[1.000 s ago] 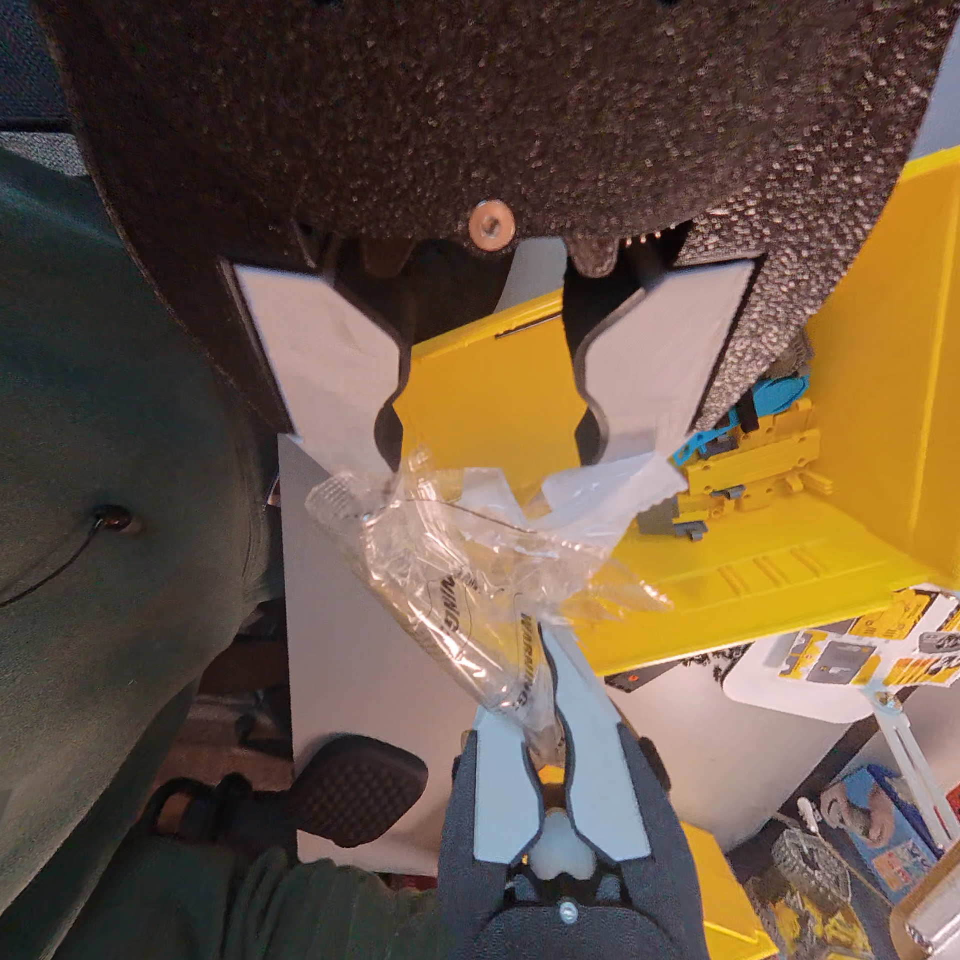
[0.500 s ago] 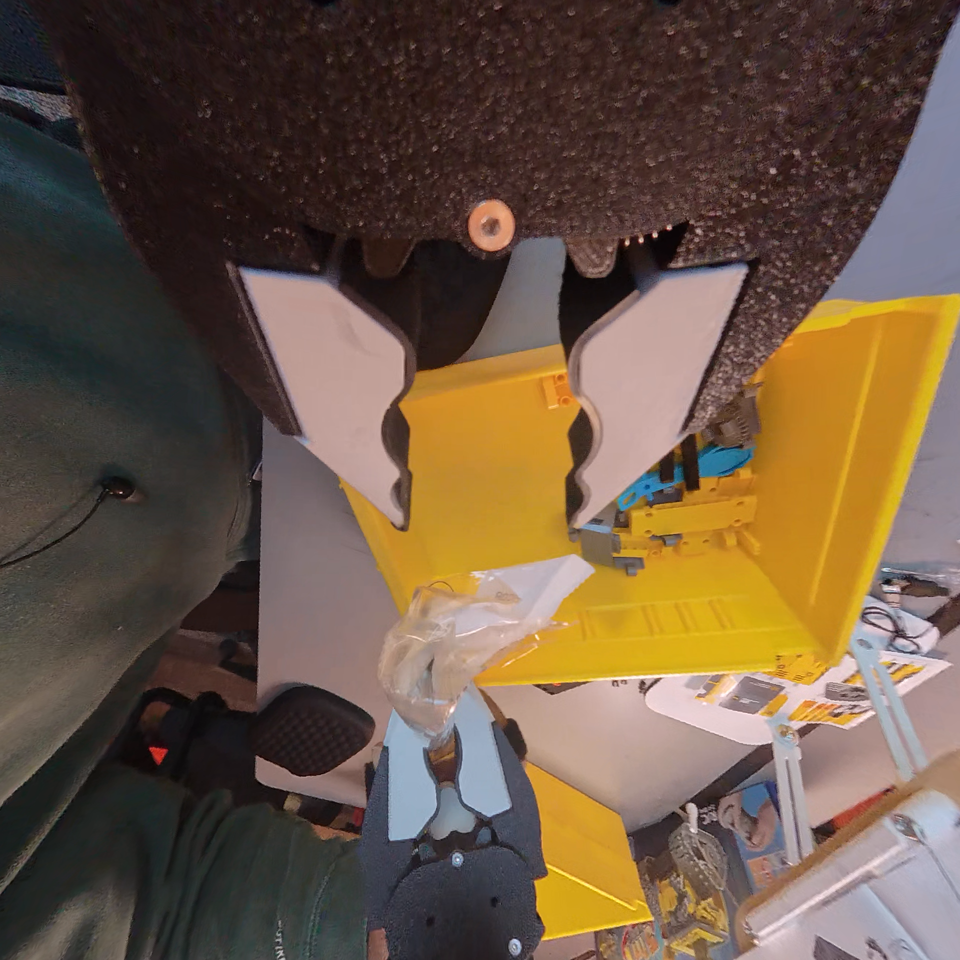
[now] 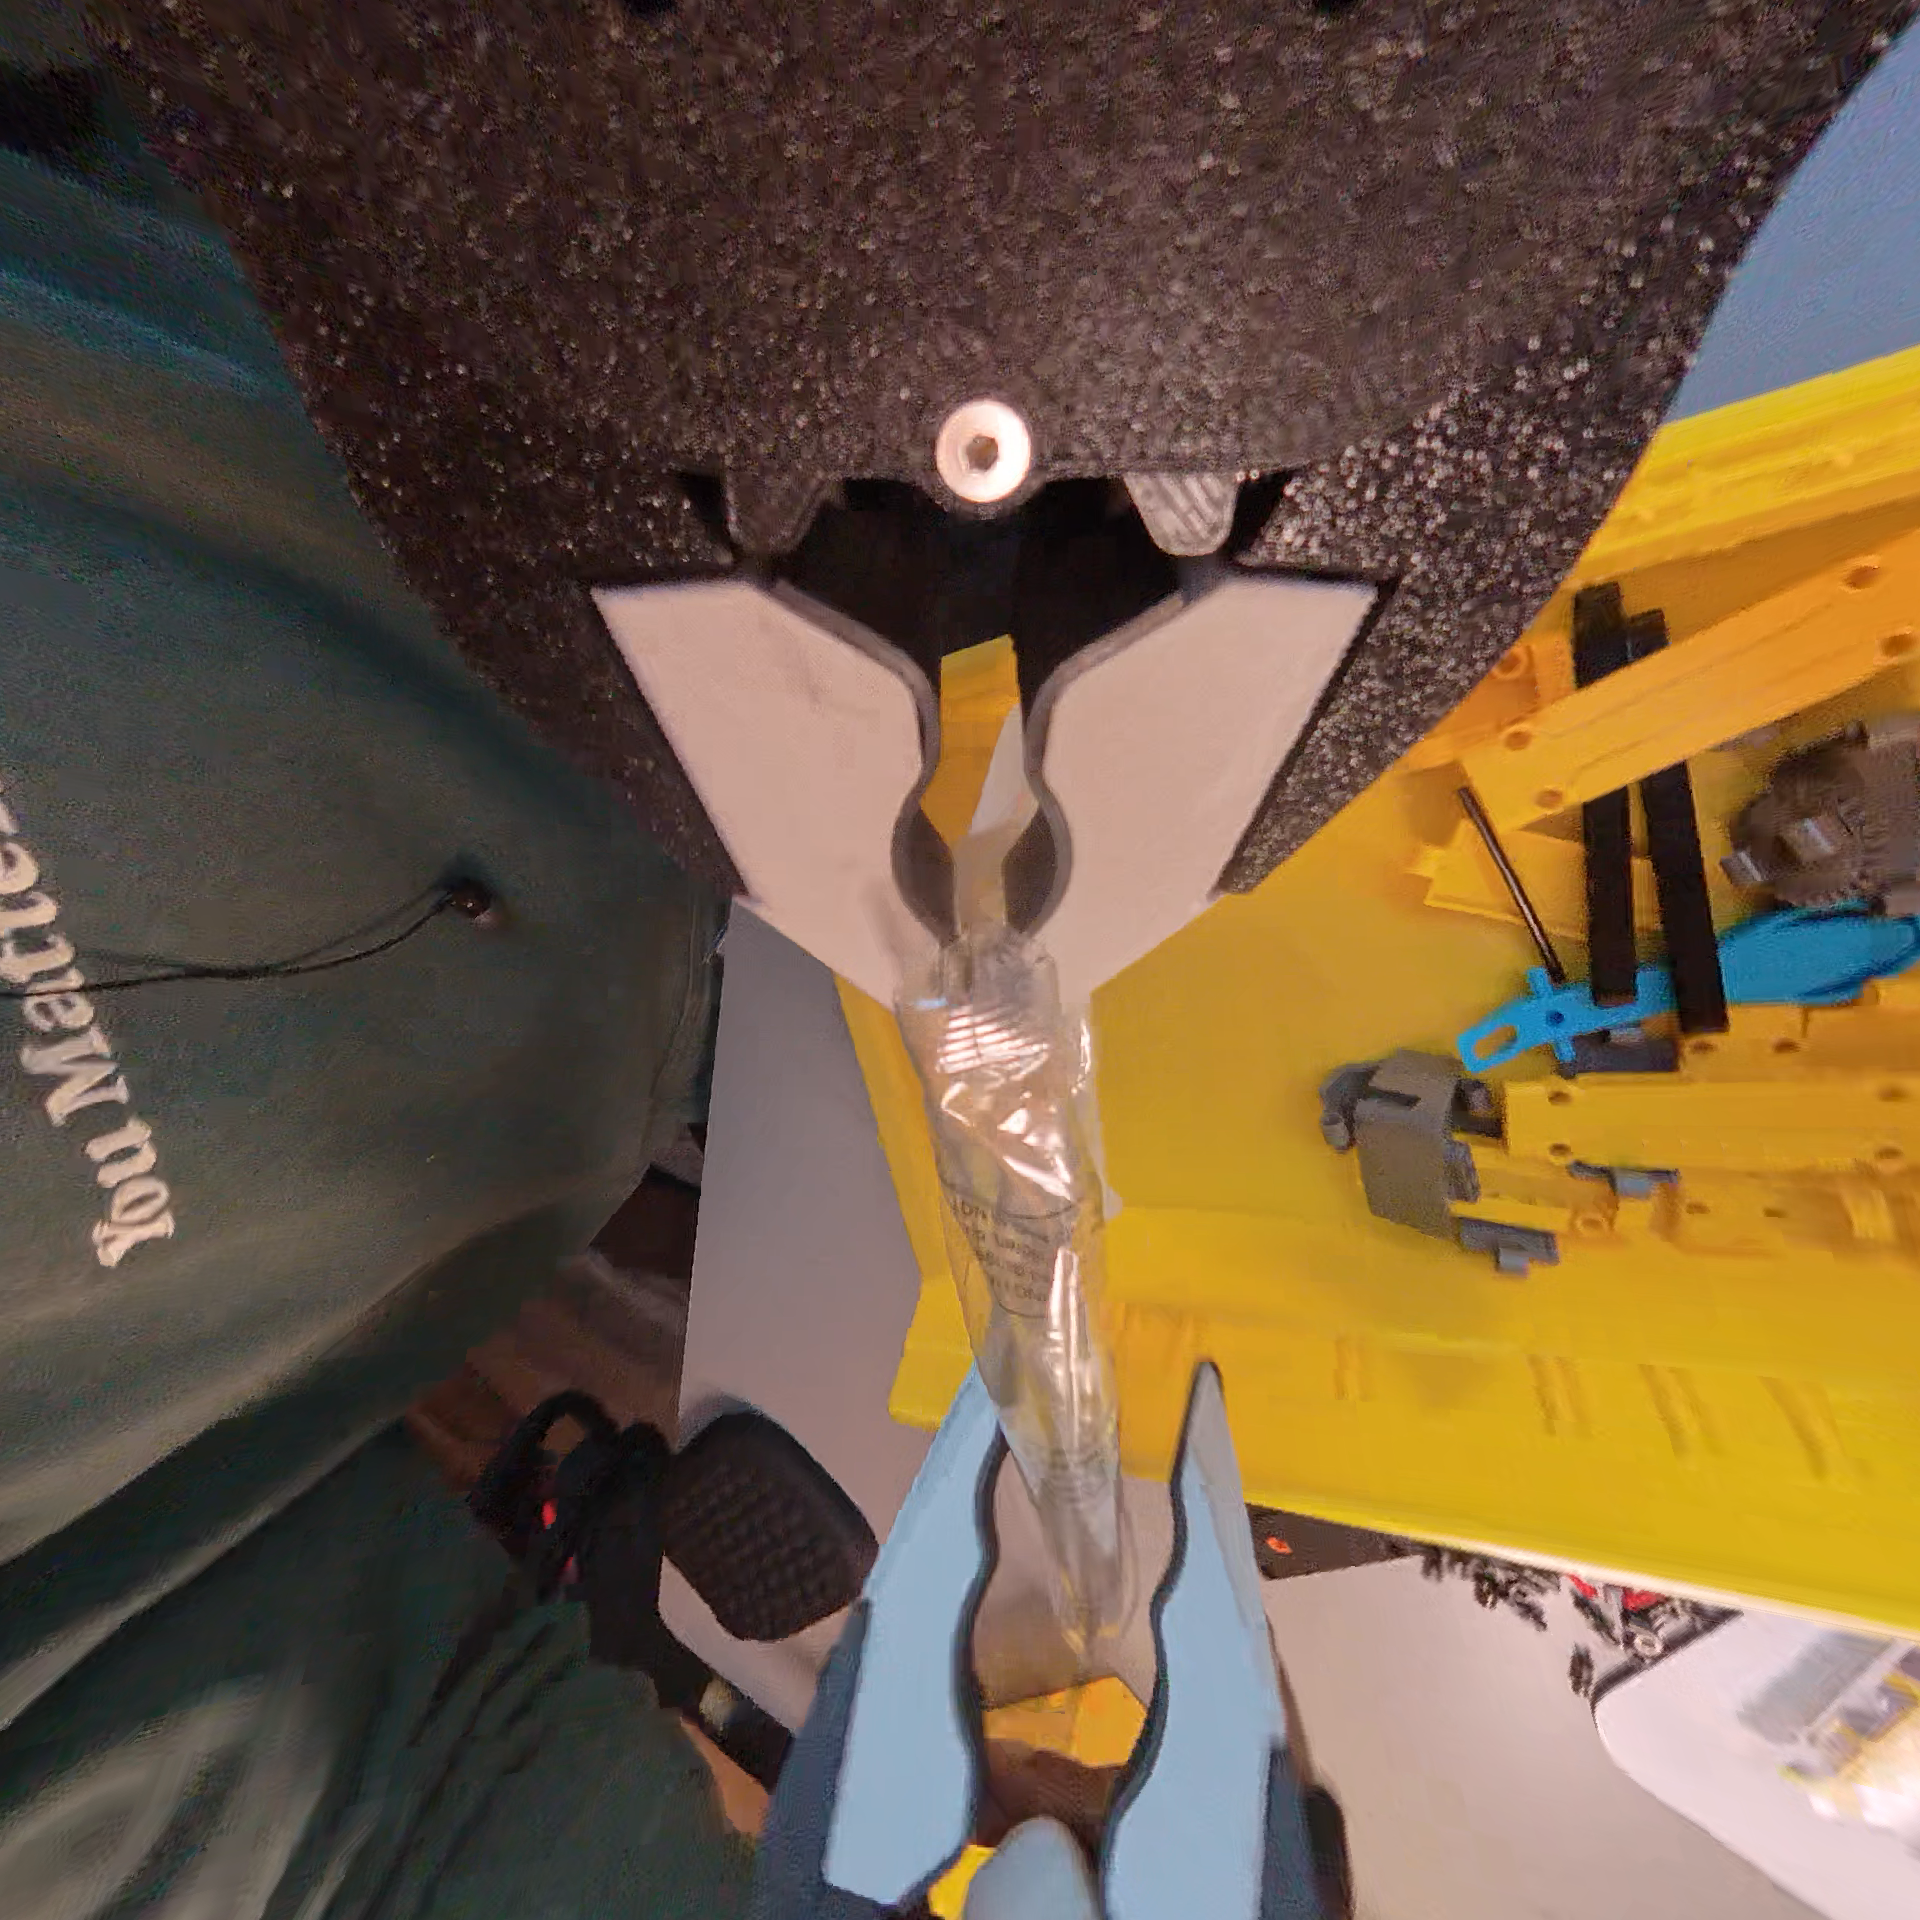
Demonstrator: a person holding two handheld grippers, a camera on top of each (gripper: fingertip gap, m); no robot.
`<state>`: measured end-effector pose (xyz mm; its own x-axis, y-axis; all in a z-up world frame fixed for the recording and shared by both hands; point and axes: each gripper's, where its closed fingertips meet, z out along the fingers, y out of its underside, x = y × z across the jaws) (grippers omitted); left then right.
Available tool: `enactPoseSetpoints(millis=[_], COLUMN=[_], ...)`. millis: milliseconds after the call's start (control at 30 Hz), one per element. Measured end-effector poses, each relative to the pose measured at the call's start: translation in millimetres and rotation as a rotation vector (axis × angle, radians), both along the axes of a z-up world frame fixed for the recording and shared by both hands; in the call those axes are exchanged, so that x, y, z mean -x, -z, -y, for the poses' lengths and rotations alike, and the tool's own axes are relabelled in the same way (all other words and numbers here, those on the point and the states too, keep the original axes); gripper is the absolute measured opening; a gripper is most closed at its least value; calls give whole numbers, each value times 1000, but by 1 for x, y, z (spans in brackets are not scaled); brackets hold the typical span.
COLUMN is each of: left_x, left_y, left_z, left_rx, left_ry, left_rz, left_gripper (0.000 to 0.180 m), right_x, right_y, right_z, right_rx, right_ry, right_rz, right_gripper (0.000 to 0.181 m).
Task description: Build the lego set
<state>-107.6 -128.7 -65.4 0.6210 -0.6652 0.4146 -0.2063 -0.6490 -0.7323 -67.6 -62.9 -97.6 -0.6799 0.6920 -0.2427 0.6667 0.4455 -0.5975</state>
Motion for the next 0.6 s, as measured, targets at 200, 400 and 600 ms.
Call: enactPoseSetpoints(millis=[200, 400, 600], left_x=[27, 6, -3], left_y=[6, 1, 11], left_z=[-14, -20, -4], left_rx=[162, 222, 248], left_ry=[-196, -183, -171], left_rz=[222, 340, 284], left_gripper=[0, 0, 15], right_x=[21, 31, 33], right_y=[-64, -4, 24], right_z=[-23, -1, 16], right_rx=[-446, -788, -688], right_ry=[138, -11, -149], right_rz=[-570, -571, -418], right_gripper=[76, 89, 26])
